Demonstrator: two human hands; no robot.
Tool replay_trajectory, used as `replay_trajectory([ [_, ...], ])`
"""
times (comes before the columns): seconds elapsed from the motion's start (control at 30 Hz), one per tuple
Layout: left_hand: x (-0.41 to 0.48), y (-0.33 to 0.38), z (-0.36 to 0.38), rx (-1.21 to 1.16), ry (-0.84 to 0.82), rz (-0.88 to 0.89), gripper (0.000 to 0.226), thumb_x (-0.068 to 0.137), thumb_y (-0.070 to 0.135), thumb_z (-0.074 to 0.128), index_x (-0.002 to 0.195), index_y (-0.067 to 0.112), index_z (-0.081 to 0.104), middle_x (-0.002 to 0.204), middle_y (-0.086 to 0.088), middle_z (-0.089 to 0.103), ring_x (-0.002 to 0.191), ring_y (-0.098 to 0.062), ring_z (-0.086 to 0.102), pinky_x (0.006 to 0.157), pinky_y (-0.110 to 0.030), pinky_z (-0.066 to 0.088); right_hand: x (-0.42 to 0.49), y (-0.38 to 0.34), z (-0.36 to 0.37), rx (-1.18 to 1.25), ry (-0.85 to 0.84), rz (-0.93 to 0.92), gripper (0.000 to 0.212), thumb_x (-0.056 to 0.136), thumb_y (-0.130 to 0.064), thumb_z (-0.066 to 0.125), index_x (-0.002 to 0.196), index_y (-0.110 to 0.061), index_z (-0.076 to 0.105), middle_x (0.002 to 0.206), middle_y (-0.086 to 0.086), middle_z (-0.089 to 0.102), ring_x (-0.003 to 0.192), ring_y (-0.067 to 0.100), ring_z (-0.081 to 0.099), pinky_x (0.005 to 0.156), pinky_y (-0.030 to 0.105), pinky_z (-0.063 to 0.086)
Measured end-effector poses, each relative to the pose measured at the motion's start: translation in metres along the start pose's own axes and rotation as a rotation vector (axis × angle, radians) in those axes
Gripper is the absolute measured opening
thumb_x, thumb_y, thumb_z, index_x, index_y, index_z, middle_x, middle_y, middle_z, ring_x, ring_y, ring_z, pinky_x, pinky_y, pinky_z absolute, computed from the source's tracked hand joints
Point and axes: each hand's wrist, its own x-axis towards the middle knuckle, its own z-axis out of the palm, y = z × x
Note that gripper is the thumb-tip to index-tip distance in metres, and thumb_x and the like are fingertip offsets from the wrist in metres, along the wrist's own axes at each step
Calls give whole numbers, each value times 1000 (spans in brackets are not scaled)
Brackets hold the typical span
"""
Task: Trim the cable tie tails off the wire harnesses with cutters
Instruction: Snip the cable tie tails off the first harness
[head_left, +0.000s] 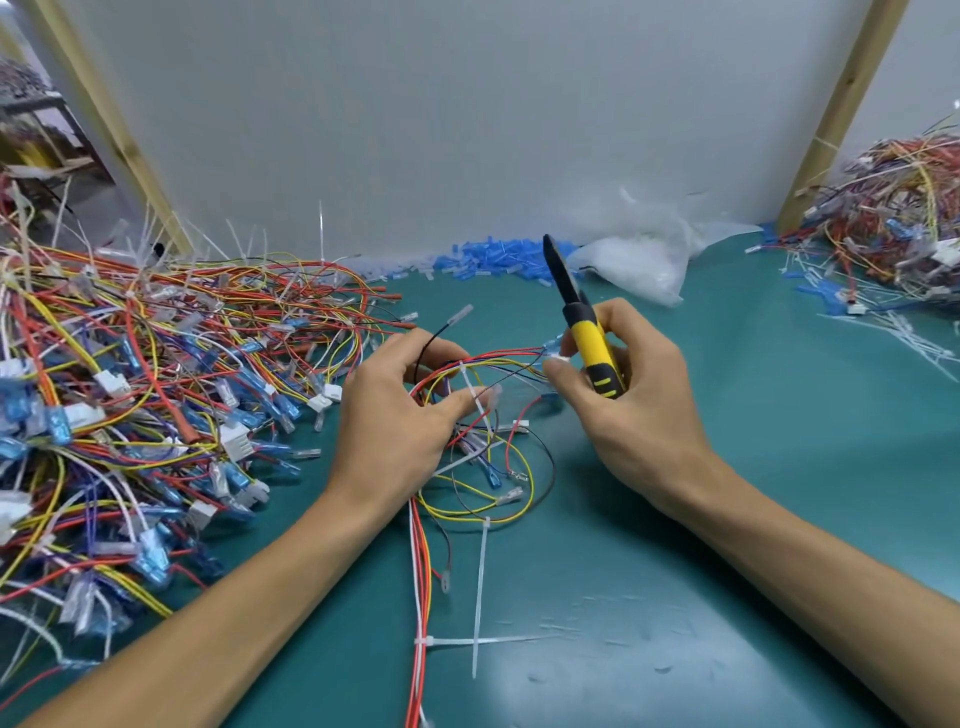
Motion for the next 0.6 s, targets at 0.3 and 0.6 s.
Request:
replay_trajectory([
  [0.3, 2, 0, -1, 46, -11, 54, 31, 71, 47, 86, 88, 25, 73, 83, 6, 64, 71, -18, 60, 68, -46, 54, -6, -17, -3, 79, -367, -16, 27, 79, -8, 74, 101, -20, 64, 88, 21, 66, 72, 40, 57, 66, 60, 51],
  [0.6, 3, -4, -2, -122, -20, -48, 25, 90, 29, 80, 70, 17, 71, 67, 4, 68, 61, -11, 59, 64, -28, 47, -4, -21, -8, 175, -319, 22, 22, 76, 1, 75, 94, -6, 64, 79, 3, 69, 66, 11, 59, 64, 19, 47],
])
